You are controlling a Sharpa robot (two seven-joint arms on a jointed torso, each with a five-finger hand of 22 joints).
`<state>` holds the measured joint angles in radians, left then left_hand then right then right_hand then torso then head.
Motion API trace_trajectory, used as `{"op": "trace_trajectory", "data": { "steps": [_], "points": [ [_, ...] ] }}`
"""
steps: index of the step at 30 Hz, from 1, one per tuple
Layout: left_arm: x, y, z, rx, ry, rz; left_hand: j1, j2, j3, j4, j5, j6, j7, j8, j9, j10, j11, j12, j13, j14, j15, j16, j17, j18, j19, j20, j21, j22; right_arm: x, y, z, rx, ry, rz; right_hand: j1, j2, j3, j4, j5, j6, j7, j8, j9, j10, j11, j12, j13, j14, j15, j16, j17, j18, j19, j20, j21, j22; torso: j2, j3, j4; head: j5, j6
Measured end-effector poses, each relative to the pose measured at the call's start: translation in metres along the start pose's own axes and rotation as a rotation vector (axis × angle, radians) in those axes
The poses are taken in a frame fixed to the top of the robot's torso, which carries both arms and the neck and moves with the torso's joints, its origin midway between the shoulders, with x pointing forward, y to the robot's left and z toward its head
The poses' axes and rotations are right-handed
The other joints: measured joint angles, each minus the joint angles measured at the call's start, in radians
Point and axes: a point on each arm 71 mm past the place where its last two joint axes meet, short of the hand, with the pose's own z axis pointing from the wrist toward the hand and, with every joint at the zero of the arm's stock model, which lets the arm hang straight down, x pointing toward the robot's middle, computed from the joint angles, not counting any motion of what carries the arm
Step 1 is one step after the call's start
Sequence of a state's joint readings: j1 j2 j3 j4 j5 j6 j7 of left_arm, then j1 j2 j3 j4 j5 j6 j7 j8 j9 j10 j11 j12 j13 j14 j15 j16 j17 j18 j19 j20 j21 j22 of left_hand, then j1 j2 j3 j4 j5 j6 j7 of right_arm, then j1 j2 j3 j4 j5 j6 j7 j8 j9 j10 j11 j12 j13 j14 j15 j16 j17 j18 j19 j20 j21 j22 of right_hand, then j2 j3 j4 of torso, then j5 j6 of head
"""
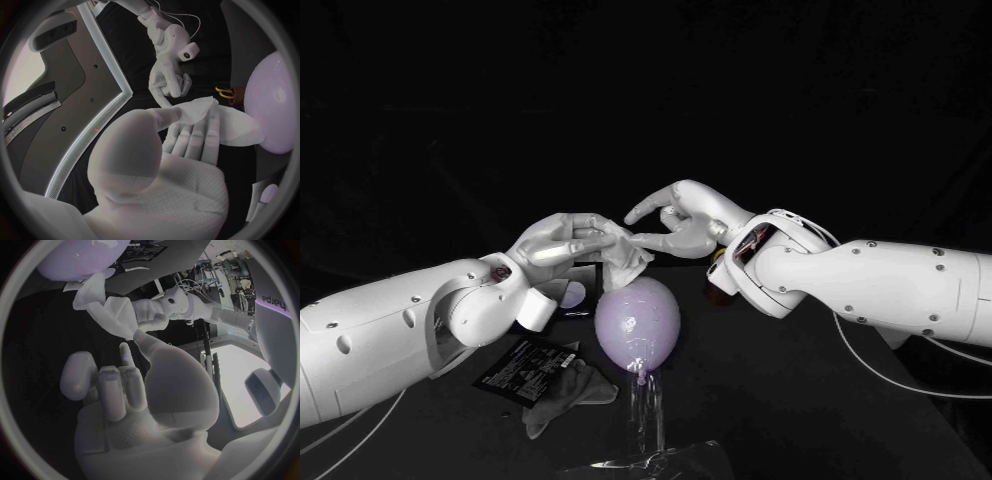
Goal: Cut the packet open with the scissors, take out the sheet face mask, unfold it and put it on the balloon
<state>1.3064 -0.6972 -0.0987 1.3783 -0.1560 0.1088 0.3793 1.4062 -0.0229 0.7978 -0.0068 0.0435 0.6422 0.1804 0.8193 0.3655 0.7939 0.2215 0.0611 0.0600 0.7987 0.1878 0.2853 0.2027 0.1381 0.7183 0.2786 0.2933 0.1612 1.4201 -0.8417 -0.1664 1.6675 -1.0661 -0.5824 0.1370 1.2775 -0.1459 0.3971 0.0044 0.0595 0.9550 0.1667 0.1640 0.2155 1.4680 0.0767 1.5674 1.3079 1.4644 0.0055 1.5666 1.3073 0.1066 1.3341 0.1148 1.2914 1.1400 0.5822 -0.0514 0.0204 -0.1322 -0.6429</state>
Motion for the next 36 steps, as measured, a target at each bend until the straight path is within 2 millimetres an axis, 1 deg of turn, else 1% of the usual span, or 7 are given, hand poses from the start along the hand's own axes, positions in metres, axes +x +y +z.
{"op": "trace_trajectory", "data": {
  "steps": [5, 7, 10, 17, 28, 33, 36],
  "points": [
    [0.0, -0.0001, -0.0004, 0.001, 0.0, 0.0, 0.0, 0.0, 0.003, 0.003, -0.001, -0.003, 0.0, 0.005, 0.0, 0.007, 0.0, 0.0, 0.001, 0.0, 0.0, 0.005, 0.001, 0.0, 0.0, 0.0, 0.004, 0.003, 0.0023, 0.0002, 0.0015, 0.014, -0.008, -0.009, -0.009, 0.009, -0.003, 0.003, -0.006, 0.005, -0.005, -0.004, 0.0, 0.0, 0.0, 0.0, 0.0, 0.0, 0.0, 0.0, 0.0, 0.0, 0.0, 0.0, 0.0, 0.002, 0.0, 0.0004, 0.0, 0.0, 0.0],
    [-0.0002, -0.0002, -0.0007, 0.0, 0.0, 0.001, -0.001, -0.001, 0.003, 0.003, -0.001, -0.003, 0.0, 0.005, 0.0, 0.011, 0.004, 0.0, 0.001, 0.0, 0.0, 0.005, 0.002, 0.0, 0.0, 0.0, 0.004, 0.003, 0.0029, 0.0002, 0.0019, 0.018, -0.01, -0.01, 0.0, 0.04, 0.014, 0.008, -0.006, 0.016, -0.007, -0.004, 0.0, 0.0, 0.0, 0.0, 0.0, 0.0, 0.0, -0.002, 0.0, 0.0, 0.0, 0.0, 0.0, 0.003, 0.001, 0.0004, 0.0, 0.0, -0.001],
    [-0.0003, -0.0002, -0.001, 0.0, 0.001, 0.003, -0.005, -0.005, 0.006, 0.0, -0.001, -0.003, 0.0, 0.011, 0.0, 0.023, 0.002, 0.0, 0.001, 0.0, 0.0, 0.009, 0.002, 0.0, -0.004, -0.004, 0.008, 0.005, 0.0034, -0.0005, 0.0025, 0.025, -0.011, -0.011, 0.023, 0.074, 0.04, 0.005, -0.006, 0.025, -0.014, -0.004, 0.002, 0.0, 0.0, 0.0, 0.0, 0.0, 0.0, -0.002, 0.0, 0.0, 0.0, 0.0, 0.0, 0.005, 0.001, 0.0004, 0.0, 0.0, -0.002],
    [-0.0005, -0.0002, -0.0016, -0.001, 0.005, 0.012, -0.005, -0.005, 0.006, 0.0, -0.001, -0.007, 0.0, 0.017, 0.0, 0.031, 0.002, 0.0, 0.002, 0.0, 0.0, 0.009, 0.004, 0.0, -0.004, -0.004, 0.012, 0.007, 0.0041, -0.0012, 0.0033, 0.03, -0.009, -0.011, 0.043, 0.104, 0.066, -0.01, -0.006, 0.03, -0.012, -0.004, 0.003, 0.0, 0.0, 0.0, 0.0, 0.0, 0.0, 0.001, 0.001, -0.001, 0.0, 0.0, 0.004, 0.008, 0.001, 0.0006, 0.0, 0.001, -0.003],
    [0.0001, -0.0001, -0.002, -0.003, 0.013, 0.028, -0.005, -0.005, 0.008, 0.003, -0.003, -0.008, 0.0, 0.017, 0.0, 0.037, 0.002, 0.0, 0.002, 0.0, 0.0, 0.013, 0.004, 0.0, -0.004, -0.004, 0.016, 0.01, 0.0057, -0.0019, 0.0047, 0.032, 0.006, -0.009, 0.039, 0.105, 0.068, -0.016, -0.006, 0.03, -0.012, -0.004, 0.003, -0.001, -0.001, -0.002, -0.001, 0.0, 0.0, 0.0, 0.001, -0.001, 0.0, 0.0, 0.004, 0.008, 0.0, 0.0009, 0.0, 0.0, -0.003],
    [0.001, -0.0001, -0.0014, -0.003, 0.017, 0.031, -0.009, -0.009, 0.009, 0.002, -0.003, -0.01, 0.0, 0.025, 0.0, 0.037, 0.002, 0.0, 0.002, 0.0, 0.0, 0.013, 0.005, 0.0, -0.004, -0.004, 0.016, 0.01, 0.0081, -0.0006, 0.0064, 0.028, 0.02, -0.005, 0.011, 0.065, 0.041, -0.02, -0.006, 0.02, -0.002, -0.016, 0.001, -0.001, -0.001, -0.002, 0.0, 0.0, 0.0, 0.0, 0.001, -0.001, 0.0, 0.0, 0.004, 0.01, 0.0, 0.0009, 0.0, 0.0, -0.003],
    [0.0014, 0.0, -0.0012, -0.003, 0.018, 0.032, -0.009, -0.009, 0.011, 0.0, -0.003, -0.011, 0.0, 0.027, 0.0, 0.037, 0.002, 0.0, 0.002, 0.0, 0.0, 0.013, 0.005, 0.0, -0.004, -0.004, 0.016, 0.011, 0.0092, -0.0001, 0.0069, 0.027, 0.028, -0.003, 0.002, 0.051, 0.029, -0.018, -0.006, 0.013, 0.005, -0.023, -0.001, -0.001, -0.002, -0.002, 0.0, 0.001, 0.001, 0.0, 0.0, -0.001, 0.0, 0.0, 0.004, 0.008, 0.0, 0.0009, 0.0, 0.0, -0.003]
  ]
}}
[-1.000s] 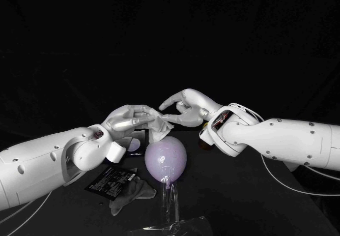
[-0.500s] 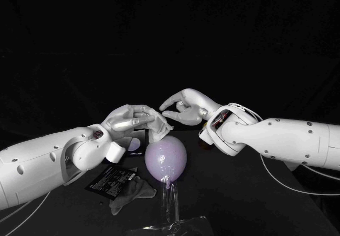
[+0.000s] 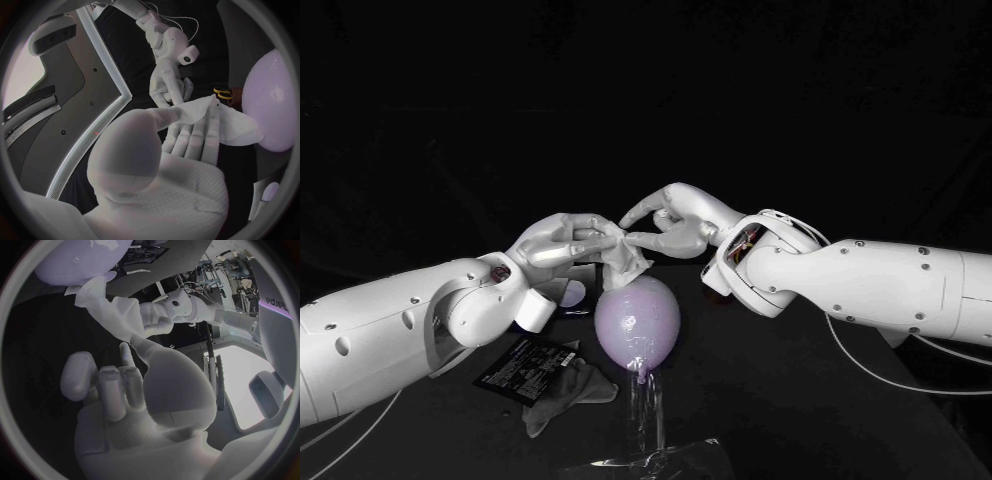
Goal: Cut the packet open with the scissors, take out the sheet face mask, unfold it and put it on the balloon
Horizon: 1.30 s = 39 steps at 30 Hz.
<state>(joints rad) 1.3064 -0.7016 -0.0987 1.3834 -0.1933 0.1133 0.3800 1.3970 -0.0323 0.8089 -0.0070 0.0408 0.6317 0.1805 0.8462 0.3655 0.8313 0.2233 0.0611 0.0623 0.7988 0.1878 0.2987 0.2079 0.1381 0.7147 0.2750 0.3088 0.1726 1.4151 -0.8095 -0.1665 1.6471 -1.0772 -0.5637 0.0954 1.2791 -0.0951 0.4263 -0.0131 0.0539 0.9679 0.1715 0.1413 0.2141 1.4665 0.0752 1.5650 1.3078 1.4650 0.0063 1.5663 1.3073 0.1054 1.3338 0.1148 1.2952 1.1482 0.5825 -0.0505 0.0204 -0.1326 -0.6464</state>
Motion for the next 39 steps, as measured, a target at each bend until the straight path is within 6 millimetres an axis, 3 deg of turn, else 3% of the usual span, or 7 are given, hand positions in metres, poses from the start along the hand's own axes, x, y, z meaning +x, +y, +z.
{"op": "trace_trajectory", "data": {
  "steps": [18, 20, 25, 28, 31, 39],
  "points": [
    [0.0007, 0.0001, 0.0002, -0.001, 0.007, 0.001, -0.001, -0.001, 0.003, 0.003, 0.0, -0.001, 0.0, 0.002, 0.0, 0.0, 0.0, 0.0, 0.0, 0.0, 0.0, 0.004, 0.0, 0.0, 0.0, 0.0, 0.004, 0.001, 0.0034, -0.0009, 0.0017, 0.01, 0.036, 0.016, -0.007, -0.006, -0.015, 0.004, 0.0, -0.009, 0.002, -0.008, -0.003, 0.0, 0.007, 0.002, 0.0, 0.001, 0.005, 0.001, 0.001, -0.006, -0.004, 0.004, 0.0, -0.003, 0.0, -0.0002, 0.0, -0.001, -0.002],
    [0.0008, 0.0001, 0.0003, 0.0, 0.007, 0.001, -0.001, -0.001, 0.003, 0.003, 0.0, -0.002, -0.001, 0.003, 0.0, 0.0, 0.0, 0.0, 0.0, 0.0, 0.0, 0.004, 0.001, 0.0, 0.0, 0.0, 0.004, 0.001, 0.0039, -0.0007, 0.0019, 0.01, 0.038, 0.019, -0.006, -0.006, -0.015, 0.004, 0.0, -0.001, -0.005, -0.008, -0.001, 0.0, 0.007, 0.002, 0.0, 0.001, 0.005, 0.001, 0.001, -0.006, -0.004, 0.004, 0.0, 0.0, 0.0, -0.0002, 0.0, -0.002, -0.002],
    [0.001, 0.0, 0.0003, 0.0, 0.008, 0.001, -0.001, -0.001, 0.005, 0.006, 0.0, -0.004, 0.0, 0.006, 0.0, 0.0, 0.0, 0.0, 0.0, 0.0, 0.0, 0.004, 0.001, 0.0, 0.0, 0.0, 0.004, 0.001, 0.0043, -0.0003, 0.0022, 0.01, 0.036, 0.025, 0.02, 0.031, -0.001, 0.004, 0.0, 0.048, -0.019, 0.017, 0.01, -0.002, 0.005, 0.002, -0.001, 0.001, 0.005, 0.0, 0.001, -0.006, -0.004, 0.004, 0.003, 0.008, 0.0, -0.0002, -0.0004, -0.003, -0.003],
    [0.001, 0.0, 0.0004, 0.0, 0.008, 0.001, -0.001, -0.001, 0.006, 0.006, 0.0, -0.005, -0.002, 0.009, 0.0, 0.0, 0.0, 0.0, 0.0, 0.0, 0.0, 0.004, 0.001, 0.0, 0.0, 0.0, 0.004, 0.002, 0.004, 0.0, 0.0023, 0.007, 0.031, 0.028, 0.042, 0.064, 0.017, -0.003, 0.0, 0.087, -0.036, 0.041, 0.021, -0.001, -0.013, 0.002, 0.0, -0.002, 0.0, 0.0, 0.001, -0.006, -0.003, 0.003, 0.006, 0.015, 0.0, -0.0002, -0.0003, -0.003, -0.003],
    [0.0011, 0.0, 0.0004, 0.0, 0.008, 0.001, -0.004, -0.004, 0.006, 0.006, 0.0, -0.003, -0.004, 0.01, 0.0, 0.002, -0.002, 0.0, 0.0, 0.0, 0.0, 0.004, 0.001, 0.0, 0.0, 0.0, 0.004, 0.002, 0.0035, 0.0002, 0.0021, 0.002, 0.021, 0.03, 0.055, 0.088, 0.031, -0.012, 0.0, 0.115, -0.053, 0.061, 0.032, 0.0, -0.029, 0.001, 0.0, 0.0, -0.016, 0.0, 0.001, -0.007, 0.001, -0.012, 0.012, 0.022, 0.0, -0.0001, -0.0001, -0.003, -0.004],
    [0.0003, -0.0002, 0.0005, 0.0, 0.007, 0.002, -0.004, -0.004, 0.005, 0.006, 0.0, -0.003, -0.004, 0.013, 0.0, 0.004, -0.004, 0.0, 0.0, 0.0, 0.0, 0.004, 0.001, 0.0, 0.0, 0.0, 0.004, 0.002, 0.0006, -0.0006, 0.0009, -0.006, -0.006, 0.032, 0.055, 0.101, 0.038, -0.016, -0.002, 0.122, -0.058, 0.075, 0.04, 0.0, -0.029, -0.001, 0.0, 0.002, -0.021, 0.001, 0.0, -0.007, 0.0, -0.018, 0.012, 0.027, 0.0, 0.0002, -0.0003, -0.002, -0.002]
  ]
}}
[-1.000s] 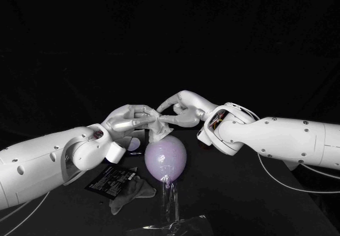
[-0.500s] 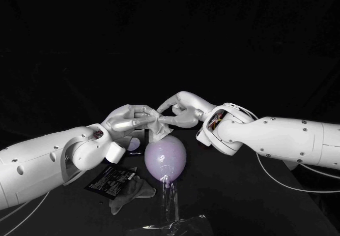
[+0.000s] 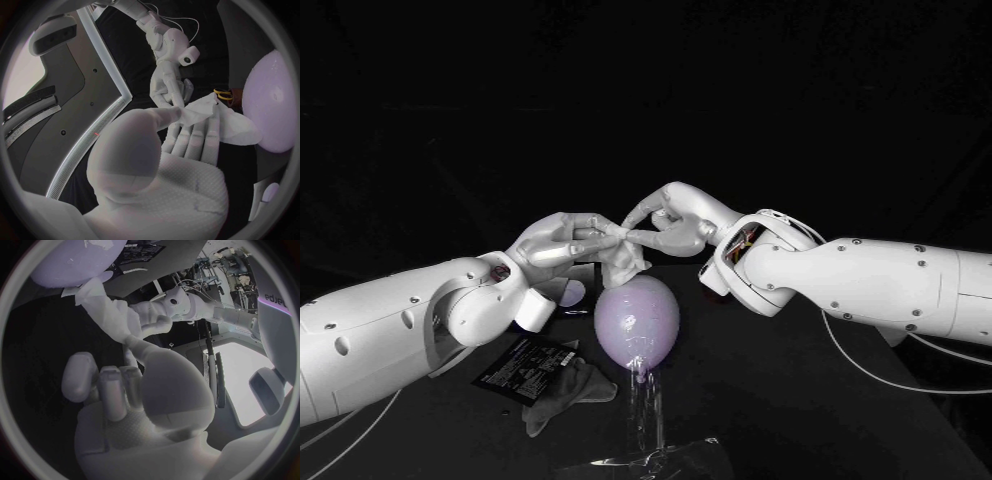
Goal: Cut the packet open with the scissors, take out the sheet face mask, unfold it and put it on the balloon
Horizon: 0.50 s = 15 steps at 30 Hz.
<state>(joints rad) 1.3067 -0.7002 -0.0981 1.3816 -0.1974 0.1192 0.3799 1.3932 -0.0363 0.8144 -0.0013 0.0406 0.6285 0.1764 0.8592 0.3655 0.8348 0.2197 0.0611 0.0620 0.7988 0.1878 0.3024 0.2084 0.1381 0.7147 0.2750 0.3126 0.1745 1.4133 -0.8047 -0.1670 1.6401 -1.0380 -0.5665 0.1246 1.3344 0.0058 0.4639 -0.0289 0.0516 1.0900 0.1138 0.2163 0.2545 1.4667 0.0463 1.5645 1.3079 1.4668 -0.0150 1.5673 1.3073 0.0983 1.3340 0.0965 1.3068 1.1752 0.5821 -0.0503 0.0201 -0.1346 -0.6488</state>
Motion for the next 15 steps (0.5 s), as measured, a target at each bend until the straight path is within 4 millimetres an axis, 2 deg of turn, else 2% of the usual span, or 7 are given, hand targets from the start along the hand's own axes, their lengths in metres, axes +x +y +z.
{"op": "trace_trajectory", "data": {
  "steps": [15],
  "points": [
    [-0.0039, 0.0008, -0.0009, -0.005, -0.011, 0.004, -0.001, -0.001, 0.0, 0.0, 0.0, -0.002, -0.001, 0.0, 0.0, 0.0, 0.0, 0.0, 0.0, 0.0, 0.0, 0.003, 0.001, 0.0, 0.0, 0.0, 0.003, 0.002, -0.0057, -0.0041, -0.0049, 0.005, -0.014, 0.001, 0.001, 0.001, 0.003, 0.003, -0.002, 0.0, 0.0, 0.0, 0.004, 0.0, -0.007, 0.003, 0.0, -0.004, -0.003, -0.001, 0.0, -0.001, 0.003, -0.003, 0.0, -0.004, 0.0, 0.0001, -0.0004, -0.001, 0.002]
  ]
}}
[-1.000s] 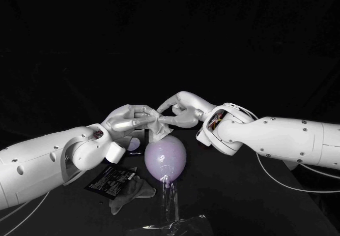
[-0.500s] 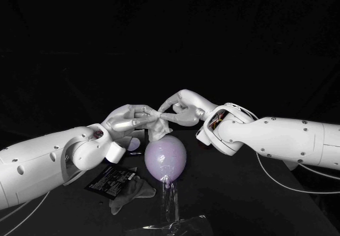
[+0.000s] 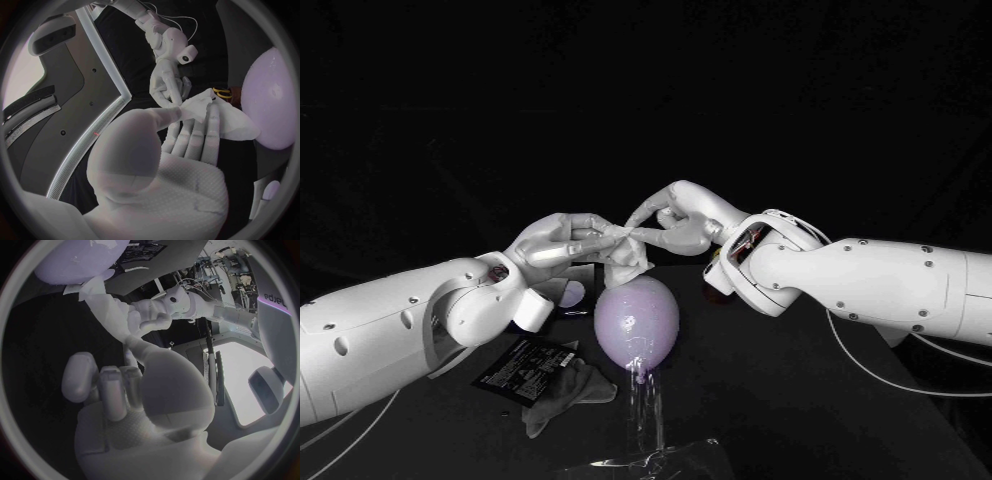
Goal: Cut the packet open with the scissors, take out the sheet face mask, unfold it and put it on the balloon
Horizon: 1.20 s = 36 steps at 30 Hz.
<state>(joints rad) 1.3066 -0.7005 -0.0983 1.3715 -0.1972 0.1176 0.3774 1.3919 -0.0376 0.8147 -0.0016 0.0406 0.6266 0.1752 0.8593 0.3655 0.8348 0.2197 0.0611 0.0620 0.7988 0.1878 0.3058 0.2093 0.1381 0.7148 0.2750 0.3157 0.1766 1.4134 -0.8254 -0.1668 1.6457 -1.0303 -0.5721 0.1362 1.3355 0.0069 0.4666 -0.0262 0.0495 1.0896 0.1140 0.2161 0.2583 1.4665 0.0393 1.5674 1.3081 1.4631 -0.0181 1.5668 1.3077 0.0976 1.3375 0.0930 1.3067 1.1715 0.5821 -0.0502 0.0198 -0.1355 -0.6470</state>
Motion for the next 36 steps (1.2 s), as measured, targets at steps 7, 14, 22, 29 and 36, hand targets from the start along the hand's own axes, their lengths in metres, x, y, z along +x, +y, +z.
{"op": "trace_trajectory", "data": {
  "steps": [7, 14, 22, 29, 36],
  "points": [
    [-0.002, 0.001, -0.001, -0.006, -0.008, 0.002, 0.0, 0.0, 0.006, -0.001, -0.001, 0.0, 0.0, 0.0, 0.0, 0.0, 0.0, 0.0, 0.0, 0.0, 0.0, 0.004, 0.002, 0.0, 0.004, -0.004, 0.008, 0.006, -0.002, -0.001, -0.002, 0.004, 0.001, 0.004, 0.0, 0.0, 0.0, 0.0, 0.0, 0.0, 0.0, -0.001, 0.0, 0.0, 0.0, 0.0, 0.0, 0.004, -0.004, 0.0, 0.0, -0.006, -0.004, -0.004, 0.0, -0.002, 0.0, -0.0004, 0.0003, 0.0, 0.001],
    [-0.003, 0.001, -0.001, -0.016, -0.016, 0.005, 0.0, 0.0, 0.013, -0.003, -0.001, 0.0, 0.0, 0.0, 0.0, 0.005, -0.002, 0.0, 0.0, 0.0, 0.0, 0.011, 0.003, 0.0, 0.007, -0.007, 0.013, 0.011, -0.003, -0.003, -0.003, 0.013, -0.003, 0.017, -0.003, 0.003, 0.0, 0.0, -0.001, -0.002, -0.002, 0.004, 0.002, 0.0, 0.0, 0.0, -0.001, 0.004, -0.004, -0.001, 0.0, -0.006, -0.004, -0.003, 0.0, -0.004, 0.0, -0.0005, 0.0006, 0.001, 0.002],
    [-0.003, 0.002, -0.001, -0.03, -0.022, 0.007, 0.0, 0.0, 0.013, -0.003, -0.001, 0.002, 0.002, 0.0, 0.0, 0.006, -0.001, 0.0, 0.0, 0.0, 0.0, 0.015, 0.003, 0.0, 0.007, -0.007, 0.019, 0.014, -0.005, -0.006, -0.004, 0.03, -0.012, 0.039, -0.009, 0.009, 0.001, 0.002, -0.004, -0.004, -0.003, 0.004, 0.005, 0.0, 0.0, -0.002, 0.0, 0.004, -0.004, 0.001, 0.0, -0.006, -0.007, -0.007, -0.001, -0.007, 0.0, -0.0005, 0.0006, 0.002, 0.003],
    [-0.004, 0.003, -0.001, -0.04, -0.028, 0.01, 0.0, 0.0, 0.016, -0.005, -0.001, 0.004, 0.004, 0.0, 0.0, 0.006, -0.001, 0.0, 0.0, 0.0, 0.0, 0.015, 0.004, 0.0, 0.007, -0.007, 0.021, 0.016, -0.006, -0.009, -0.004, 0.044, -0.017, 0.053, -0.009, 0.009, 0.003, 0.003, -0.004, -0.006, -0.005, 0.004, 0.009, 0.0, 0.0, -0.002, 0.0, 0.004, -0.003, 0.0, 0.0, -0.006, -0.007, -0.007, -0.001, -0.006, 0.0, -0.0002, 0.0004, 0.002, 0.003],
    [-0.007, 0.004, -0.003, -0.051, -0.041, 0.014, 0.0, 0.0, 0.016, -0.005, -0.001, 0.004, 0.004, 0.041, 0.0, 0.006, -0.001, 0.0, 0.0, 0.0, 0.0, 0.015, 0.004, 0.0, 0.007, -0.007, 0.023, 0.018, -0.011, -0.013, -0.006, 0.064, -0.032, 0.058, -0.014, 0.013, 0.005, 0.006, -0.004, -0.007, -0.004, 0.009, 0.009, 0.0, 0.0, 0.0, 0.0, 0.003, -0.003, 0.0, 0.0, -0.006, -0.007, -0.007, -0.001, -0.006, 0.0, -0.0003, 0.0001, 0.002, 0.003]
  ]
}}
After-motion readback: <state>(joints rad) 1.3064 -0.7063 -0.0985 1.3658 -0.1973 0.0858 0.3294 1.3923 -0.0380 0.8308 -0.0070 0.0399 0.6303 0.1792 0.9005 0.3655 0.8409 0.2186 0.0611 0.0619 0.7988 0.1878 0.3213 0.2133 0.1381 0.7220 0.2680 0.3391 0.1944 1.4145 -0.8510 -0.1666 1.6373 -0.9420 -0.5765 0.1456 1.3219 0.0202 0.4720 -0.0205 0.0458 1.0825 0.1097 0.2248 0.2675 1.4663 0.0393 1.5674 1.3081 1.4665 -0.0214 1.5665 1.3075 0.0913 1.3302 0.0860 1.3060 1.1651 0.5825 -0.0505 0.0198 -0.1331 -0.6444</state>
